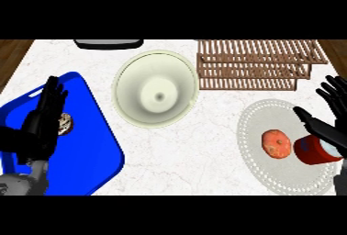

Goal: Pick the squash from the placemat and place it in the tiered shelf

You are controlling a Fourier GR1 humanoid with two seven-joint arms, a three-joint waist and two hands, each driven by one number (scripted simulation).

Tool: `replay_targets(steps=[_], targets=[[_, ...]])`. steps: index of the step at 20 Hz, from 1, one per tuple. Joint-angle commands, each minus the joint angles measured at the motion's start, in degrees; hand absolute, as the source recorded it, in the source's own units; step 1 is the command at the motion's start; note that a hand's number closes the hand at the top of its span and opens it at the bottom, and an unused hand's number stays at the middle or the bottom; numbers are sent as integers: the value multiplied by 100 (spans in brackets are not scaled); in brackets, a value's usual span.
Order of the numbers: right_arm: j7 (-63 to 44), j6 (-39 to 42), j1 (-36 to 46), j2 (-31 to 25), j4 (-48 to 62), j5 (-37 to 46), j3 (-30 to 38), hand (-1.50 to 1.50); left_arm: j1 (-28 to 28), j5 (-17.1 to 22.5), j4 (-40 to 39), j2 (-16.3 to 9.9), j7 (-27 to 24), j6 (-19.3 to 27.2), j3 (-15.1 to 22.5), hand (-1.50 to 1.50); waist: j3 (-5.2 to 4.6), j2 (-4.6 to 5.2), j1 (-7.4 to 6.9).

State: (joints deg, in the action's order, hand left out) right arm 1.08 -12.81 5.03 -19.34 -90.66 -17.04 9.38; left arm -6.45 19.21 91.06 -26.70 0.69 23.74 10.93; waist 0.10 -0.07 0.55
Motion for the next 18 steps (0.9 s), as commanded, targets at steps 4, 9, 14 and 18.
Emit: replay_targets(steps=[4,9,14,18], targets=[[-938,1129,-631,-1216,-1179,-128,10,-150,-15,-188,-85,84,49,9,-41,0,-21,-16,54],[-2215,1542,-646,-2211,-1824,446,-515,-150,280,-191,354,60,235,20,88,0,-30,-31,-62],[-3430,1736,-543,-3239,-2340,1572,-955,-150,149,-268,268,117,228,86,67,0,-43,-14,-56],[-4664,1775,102,-3274,-2286,2369,-1843,-150,38,-330,267,240,295,22,238,0,-32,41,-244]])
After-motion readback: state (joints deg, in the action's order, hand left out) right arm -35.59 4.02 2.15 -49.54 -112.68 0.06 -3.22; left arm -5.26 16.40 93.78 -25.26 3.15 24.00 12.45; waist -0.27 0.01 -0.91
